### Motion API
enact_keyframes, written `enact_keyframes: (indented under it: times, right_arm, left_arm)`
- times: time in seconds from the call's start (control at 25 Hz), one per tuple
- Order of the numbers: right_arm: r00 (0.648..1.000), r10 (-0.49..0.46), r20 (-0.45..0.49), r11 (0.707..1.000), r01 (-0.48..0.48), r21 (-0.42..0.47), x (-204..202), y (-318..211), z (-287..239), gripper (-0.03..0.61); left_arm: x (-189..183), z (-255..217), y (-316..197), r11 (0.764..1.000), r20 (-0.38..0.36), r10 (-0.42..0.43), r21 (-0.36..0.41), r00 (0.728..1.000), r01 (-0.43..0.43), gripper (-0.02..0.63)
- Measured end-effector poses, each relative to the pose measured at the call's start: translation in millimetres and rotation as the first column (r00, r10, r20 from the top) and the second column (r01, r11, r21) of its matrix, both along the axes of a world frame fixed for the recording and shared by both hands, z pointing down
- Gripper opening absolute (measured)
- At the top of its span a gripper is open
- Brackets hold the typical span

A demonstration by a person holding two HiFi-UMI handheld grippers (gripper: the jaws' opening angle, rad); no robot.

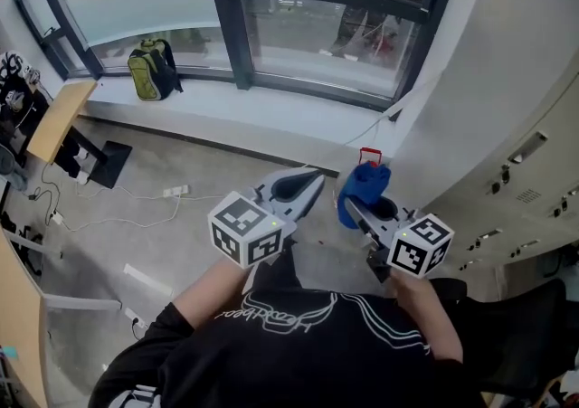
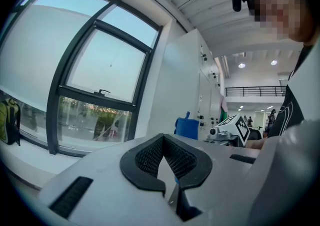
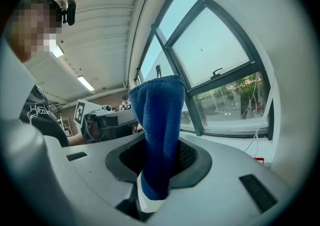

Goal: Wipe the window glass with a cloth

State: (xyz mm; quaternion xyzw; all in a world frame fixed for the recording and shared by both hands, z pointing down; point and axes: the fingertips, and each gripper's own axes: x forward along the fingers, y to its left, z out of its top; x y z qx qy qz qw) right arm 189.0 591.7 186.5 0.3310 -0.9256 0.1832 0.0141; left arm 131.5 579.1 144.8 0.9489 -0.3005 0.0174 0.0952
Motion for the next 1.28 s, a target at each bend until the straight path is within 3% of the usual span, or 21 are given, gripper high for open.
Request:
enact_keyframes:
  times: [0.32, 0.48, 0.84, 1.0, 1.28]
  right_arm:
    - [1.000, 0.019, 0.021, 0.999, -0.018, -0.034, -48.7, -124.2, 27.0, 0.094]
    - [1.000, 0.024, 0.012, 0.998, -0.023, -0.054, -96.6, -207.7, 25.3, 0.094]
    - [0.996, 0.077, 0.041, 0.996, -0.075, -0.049, -201.7, -426.8, 8.1, 0.094]
    - [0.998, 0.064, 0.025, 0.997, -0.063, -0.037, -236.8, -483.8, 7.9, 0.094]
    - [0.998, 0.041, 0.047, 0.998, -0.038, -0.056, -272.1, -562.0, 21.6, 0.094]
  left_arm:
    - [-52.0, 37.1, -125.2, 0.998, -0.015, 0.008, -0.060, 1.000, -0.009, 0.003]
    - [-99.7, 43.6, -213.7, 0.995, -0.021, -0.002, -0.101, 1.000, -0.001, 0.003]
    - [-218.0, 29.1, -436.9, 0.995, -0.020, -0.049, -0.092, 0.999, 0.047, 0.003]
    - [-252.6, 28.0, -494.5, 0.993, -0.030, -0.082, -0.089, 0.996, 0.079, 0.003]
    - [-281.5, 41.8, -561.5, 0.988, -0.042, -0.126, -0.095, 0.991, 0.122, 0.003]
